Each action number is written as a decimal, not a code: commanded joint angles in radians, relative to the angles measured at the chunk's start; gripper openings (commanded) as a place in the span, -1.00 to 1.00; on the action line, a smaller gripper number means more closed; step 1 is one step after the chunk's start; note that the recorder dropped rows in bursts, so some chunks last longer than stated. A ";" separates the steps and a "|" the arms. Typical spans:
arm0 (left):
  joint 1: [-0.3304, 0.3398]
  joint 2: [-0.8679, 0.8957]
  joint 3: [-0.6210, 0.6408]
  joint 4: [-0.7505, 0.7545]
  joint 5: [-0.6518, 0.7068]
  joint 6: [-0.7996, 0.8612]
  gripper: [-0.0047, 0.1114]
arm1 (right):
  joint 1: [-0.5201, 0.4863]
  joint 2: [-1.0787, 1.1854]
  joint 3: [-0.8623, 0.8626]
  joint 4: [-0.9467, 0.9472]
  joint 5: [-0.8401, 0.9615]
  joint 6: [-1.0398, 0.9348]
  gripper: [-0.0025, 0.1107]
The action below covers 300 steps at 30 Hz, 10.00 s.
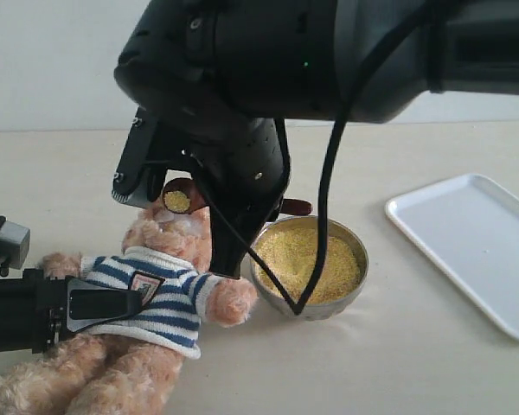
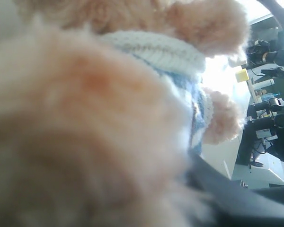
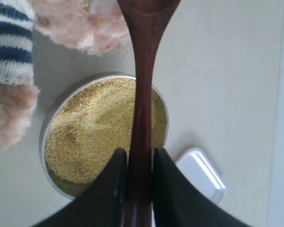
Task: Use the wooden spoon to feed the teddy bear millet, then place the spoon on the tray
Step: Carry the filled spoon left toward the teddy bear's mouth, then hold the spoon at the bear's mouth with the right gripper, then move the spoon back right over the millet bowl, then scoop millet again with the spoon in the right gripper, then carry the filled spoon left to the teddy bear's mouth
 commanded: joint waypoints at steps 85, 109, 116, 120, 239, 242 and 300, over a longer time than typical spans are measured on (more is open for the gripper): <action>-0.003 -0.001 -0.002 -0.005 0.039 0.009 -0.83 | 0.162 0.040 0.067 -0.290 0.039 0.144 -0.96; -0.003 -0.001 -0.002 -0.005 0.039 0.009 -0.83 | -0.371 -0.241 0.067 0.405 0.039 -0.063 -0.96; -0.003 -0.001 -0.002 -0.005 0.039 0.009 -0.83 | -0.371 -0.193 0.229 0.223 0.039 -0.056 -0.96; -0.003 -0.001 -0.002 -0.005 0.039 0.014 -0.83 | -0.339 -0.195 0.332 0.276 0.039 -0.074 -0.96; -0.003 -0.001 -0.002 -0.005 0.039 0.043 -0.83 | -0.196 -0.132 -0.075 0.381 0.039 0.008 -0.96; -0.003 -0.001 -0.002 -0.005 0.039 0.050 -0.83 | -0.175 -0.086 -0.115 0.431 0.039 -0.001 -0.96; -0.003 -0.001 -0.002 -0.005 0.039 0.050 -0.83 | -0.055 0.011 0.014 0.096 -0.039 -0.102 -0.96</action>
